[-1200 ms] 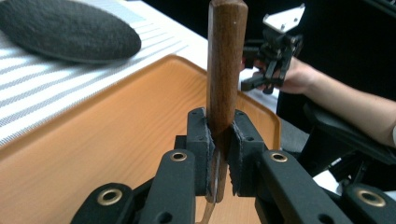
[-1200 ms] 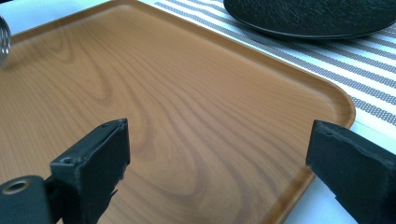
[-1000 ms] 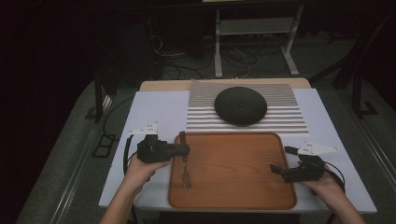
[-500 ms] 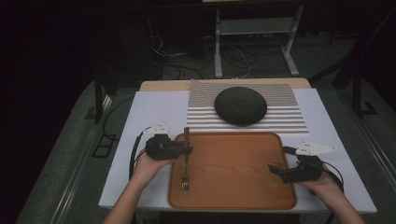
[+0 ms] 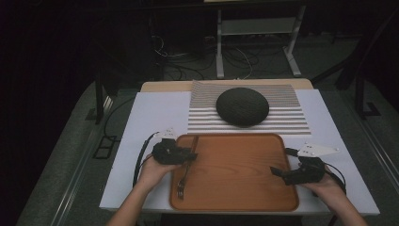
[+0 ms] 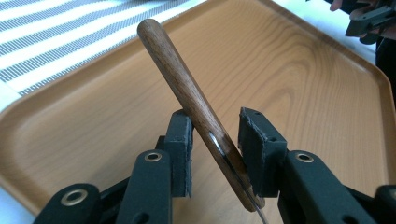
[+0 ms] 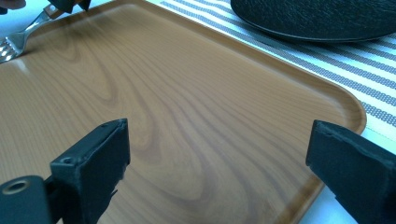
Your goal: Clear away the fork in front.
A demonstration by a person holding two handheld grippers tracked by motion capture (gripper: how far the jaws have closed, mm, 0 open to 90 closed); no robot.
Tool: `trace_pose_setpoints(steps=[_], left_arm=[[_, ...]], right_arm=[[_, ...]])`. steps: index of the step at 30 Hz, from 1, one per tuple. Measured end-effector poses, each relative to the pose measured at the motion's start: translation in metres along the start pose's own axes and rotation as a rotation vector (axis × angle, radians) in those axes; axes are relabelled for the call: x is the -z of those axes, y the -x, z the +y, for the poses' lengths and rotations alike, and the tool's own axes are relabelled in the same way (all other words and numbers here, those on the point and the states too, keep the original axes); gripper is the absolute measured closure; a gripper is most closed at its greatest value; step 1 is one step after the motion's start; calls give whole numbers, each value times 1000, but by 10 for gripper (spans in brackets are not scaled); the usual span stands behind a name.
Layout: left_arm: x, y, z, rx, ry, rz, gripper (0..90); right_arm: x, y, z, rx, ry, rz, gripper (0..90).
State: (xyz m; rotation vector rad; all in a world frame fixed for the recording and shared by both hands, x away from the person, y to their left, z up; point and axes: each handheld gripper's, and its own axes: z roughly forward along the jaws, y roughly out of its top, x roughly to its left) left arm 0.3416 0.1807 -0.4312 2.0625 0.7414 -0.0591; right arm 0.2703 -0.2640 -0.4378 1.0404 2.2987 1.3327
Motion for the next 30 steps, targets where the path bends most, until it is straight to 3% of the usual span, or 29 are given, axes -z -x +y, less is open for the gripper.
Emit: trace_pose_setpoints(steps=[9,16,24,28,30], left_arm=[[-13,-2,-5,-12,-79,23,648],[-14,-4,-6,-15,-93,48,637],[-10,-4,-5,-17,-66,58,633],[-8,-1,-3,-28,-44,56,687],[-7,5,1,-48,-28,38,783]], right_arm=[[0,0,0,2,2,0,64],[0,0,0,3,0,1,64],[0,0,0,3,2,1,64],[0,0,0,0,2,0,64],[0,1,0,-1,0,-1,64]])
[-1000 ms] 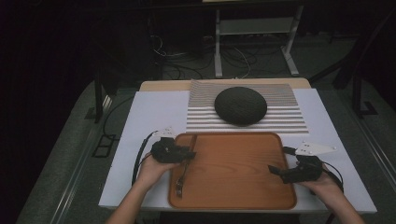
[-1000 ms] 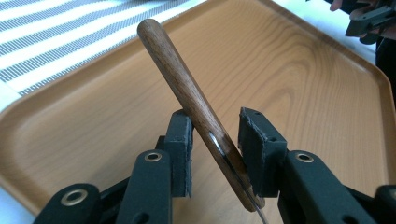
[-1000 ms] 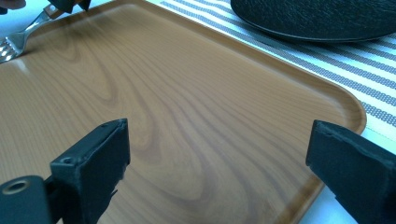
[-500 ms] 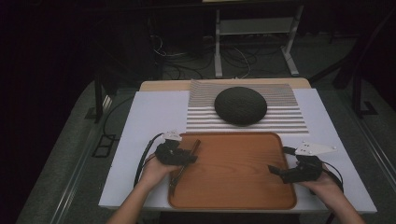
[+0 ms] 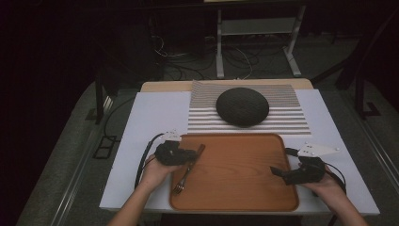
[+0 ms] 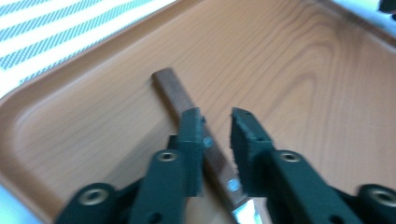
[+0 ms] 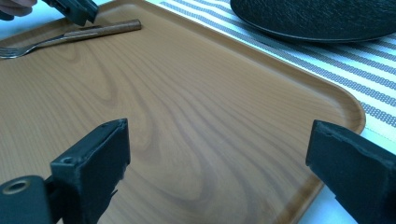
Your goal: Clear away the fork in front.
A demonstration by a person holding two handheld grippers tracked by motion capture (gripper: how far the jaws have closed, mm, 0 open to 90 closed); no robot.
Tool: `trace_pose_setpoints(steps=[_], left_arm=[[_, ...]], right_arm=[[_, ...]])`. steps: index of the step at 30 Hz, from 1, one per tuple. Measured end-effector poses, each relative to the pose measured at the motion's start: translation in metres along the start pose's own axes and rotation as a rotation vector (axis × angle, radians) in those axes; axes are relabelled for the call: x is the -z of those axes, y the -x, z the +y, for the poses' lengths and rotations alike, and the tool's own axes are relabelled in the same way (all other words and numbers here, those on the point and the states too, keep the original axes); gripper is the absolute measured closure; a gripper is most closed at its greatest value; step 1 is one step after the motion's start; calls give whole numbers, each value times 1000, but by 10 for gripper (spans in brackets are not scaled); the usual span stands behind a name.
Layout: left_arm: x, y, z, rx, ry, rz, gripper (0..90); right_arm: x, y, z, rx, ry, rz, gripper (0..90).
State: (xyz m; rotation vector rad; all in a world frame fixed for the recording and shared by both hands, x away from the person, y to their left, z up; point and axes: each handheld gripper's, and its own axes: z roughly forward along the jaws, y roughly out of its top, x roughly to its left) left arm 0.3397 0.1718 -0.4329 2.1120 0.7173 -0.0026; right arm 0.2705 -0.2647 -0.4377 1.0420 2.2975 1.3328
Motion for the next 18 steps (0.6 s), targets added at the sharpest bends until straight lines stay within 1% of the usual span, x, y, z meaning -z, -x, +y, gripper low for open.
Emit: trace_pose_setpoints(steps=[3,4,5,6,9,10,11,12,13,14,15,16,17,18], left_arm=[[-2,8,7,-30,9,-26,893],[-4,11,9,-40,9,-33,895],[-4,11,9,-40,9,-33,896],[-9,17,14,-63,-1,-39,896],[-19,22,16,-80,-29,-42,896],[-23,23,15,-84,-46,-35,896],[-23,23,15,-84,-46,-35,896],[-28,22,13,-94,-79,-21,896],[-28,22,13,-94,-79,-21,895],[-31,20,10,-91,-96,-8,895],[-31,20,10,-91,-96,-8,895],[-30,18,8,-91,-109,10,895],[-30,18,8,-91,-109,10,895],[-29,16,6,-97,-119,36,895]], right_arm=[[0,1,-1,-1,1,1,64],[0,1,-1,-2,2,0,64],[0,1,-1,-2,2,0,64],[1,2,-1,-4,2,0,64],[2,2,-2,-4,2,3,64],[3,2,-3,-4,2,3,64],[3,2,-3,-4,2,3,64],[4,3,-3,-4,4,0,64],[4,3,-3,-4,4,0,64],[5,4,-3,-5,8,-3,64],[5,4,-3,-5,10,-4,65],[5,4,-3,-6,11,-4,65],[5,4,-2,-4,10,-4,65],[4,4,-2,-3,6,-4,65]])
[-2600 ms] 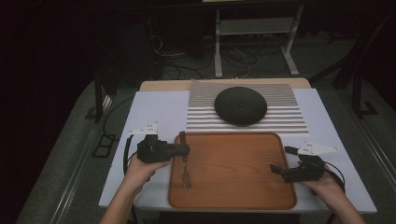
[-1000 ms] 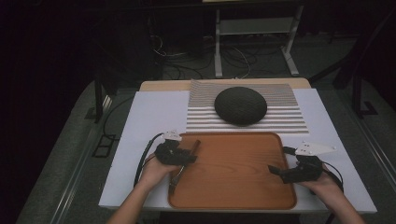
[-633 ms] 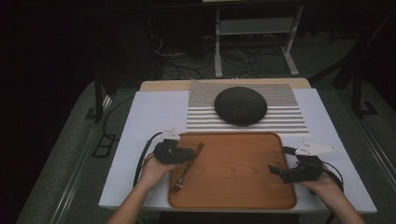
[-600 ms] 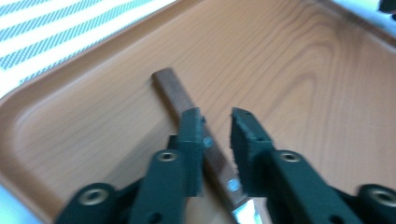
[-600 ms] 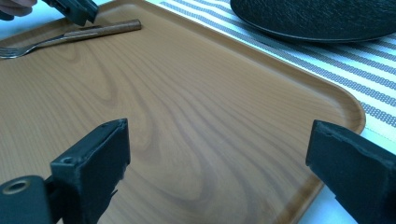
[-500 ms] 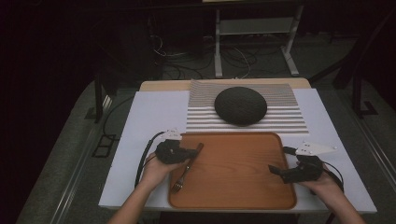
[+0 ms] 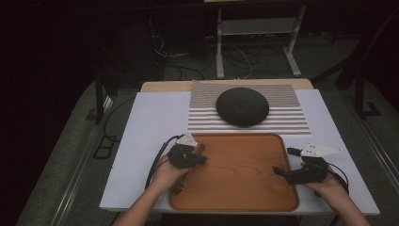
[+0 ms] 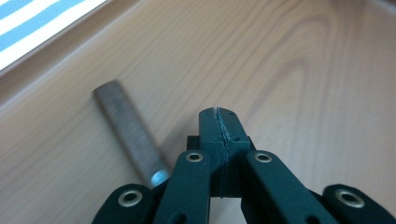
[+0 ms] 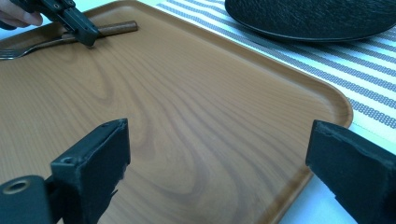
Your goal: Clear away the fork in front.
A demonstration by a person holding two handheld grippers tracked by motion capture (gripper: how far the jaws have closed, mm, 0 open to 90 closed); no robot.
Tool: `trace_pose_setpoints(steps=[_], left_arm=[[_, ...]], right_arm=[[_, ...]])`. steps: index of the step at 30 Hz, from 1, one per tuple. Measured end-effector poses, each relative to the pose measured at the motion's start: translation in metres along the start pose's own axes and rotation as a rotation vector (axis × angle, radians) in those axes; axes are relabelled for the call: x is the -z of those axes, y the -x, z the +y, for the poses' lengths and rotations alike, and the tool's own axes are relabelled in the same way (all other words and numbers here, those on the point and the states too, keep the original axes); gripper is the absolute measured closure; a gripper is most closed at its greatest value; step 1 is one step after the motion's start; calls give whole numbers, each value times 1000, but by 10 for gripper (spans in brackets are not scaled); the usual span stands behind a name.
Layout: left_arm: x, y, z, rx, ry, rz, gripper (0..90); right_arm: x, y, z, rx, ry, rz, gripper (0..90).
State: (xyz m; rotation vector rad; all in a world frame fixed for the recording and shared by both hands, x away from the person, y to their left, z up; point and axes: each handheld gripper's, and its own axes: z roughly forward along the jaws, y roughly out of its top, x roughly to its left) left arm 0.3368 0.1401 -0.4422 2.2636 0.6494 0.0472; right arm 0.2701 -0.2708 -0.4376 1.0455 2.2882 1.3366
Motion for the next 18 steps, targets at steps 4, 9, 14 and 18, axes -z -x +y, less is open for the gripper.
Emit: trace_pose_setpoints(steps=[4,9,14,18], left_arm=[[4,-5,-3,17,3,14,895],[6,-8,-5,13,-1,31,895],[11,-12,-8,17,-3,48,895],[15,-16,-11,27,-2,62,894]], right_arm=[[-1,-3,1,9,-5,1,65],[-1,-4,1,9,-4,-1,65],[0,-3,1,11,-5,-2,65],[0,-3,1,9,-3,-2,65]])
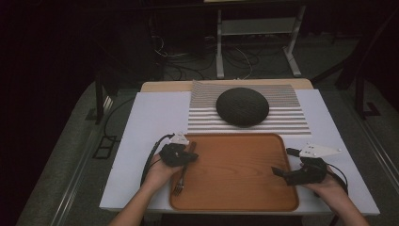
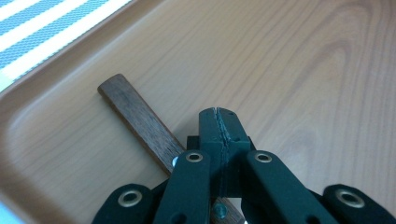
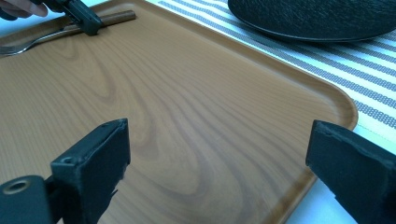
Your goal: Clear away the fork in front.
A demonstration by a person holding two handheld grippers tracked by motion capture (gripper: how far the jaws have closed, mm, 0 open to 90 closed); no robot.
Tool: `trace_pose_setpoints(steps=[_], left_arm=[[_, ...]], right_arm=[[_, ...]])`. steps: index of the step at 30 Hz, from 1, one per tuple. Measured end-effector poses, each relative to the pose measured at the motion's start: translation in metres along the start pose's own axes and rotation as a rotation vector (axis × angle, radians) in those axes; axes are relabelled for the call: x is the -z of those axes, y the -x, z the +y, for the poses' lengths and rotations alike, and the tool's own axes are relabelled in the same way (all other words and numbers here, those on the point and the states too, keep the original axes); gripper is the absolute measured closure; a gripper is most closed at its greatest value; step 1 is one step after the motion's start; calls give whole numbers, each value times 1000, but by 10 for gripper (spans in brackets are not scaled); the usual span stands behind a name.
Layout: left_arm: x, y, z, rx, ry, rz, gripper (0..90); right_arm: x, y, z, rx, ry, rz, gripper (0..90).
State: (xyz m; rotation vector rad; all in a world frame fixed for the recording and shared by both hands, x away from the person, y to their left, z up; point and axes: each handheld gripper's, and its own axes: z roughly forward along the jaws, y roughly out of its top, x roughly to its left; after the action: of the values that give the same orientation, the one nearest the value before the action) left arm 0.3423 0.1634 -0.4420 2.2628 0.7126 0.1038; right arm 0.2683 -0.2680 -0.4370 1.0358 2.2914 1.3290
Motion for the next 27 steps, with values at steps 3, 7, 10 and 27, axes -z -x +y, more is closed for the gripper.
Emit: trace_pose_setpoints(steps=[3,7,10,27], left_arm=[[2,-3,-1,1,-1,10,894],[9,-11,-5,22,2,34,893],[15,-15,-7,32,16,47,887],[27,-17,-9,46,107,21,630]], right_arm=[[0,0,0,0,-2,1,65],[0,0,0,0,-1,1,65],[0,1,0,-3,0,-1,64],[1,1,0,-2,0,-2,65]])
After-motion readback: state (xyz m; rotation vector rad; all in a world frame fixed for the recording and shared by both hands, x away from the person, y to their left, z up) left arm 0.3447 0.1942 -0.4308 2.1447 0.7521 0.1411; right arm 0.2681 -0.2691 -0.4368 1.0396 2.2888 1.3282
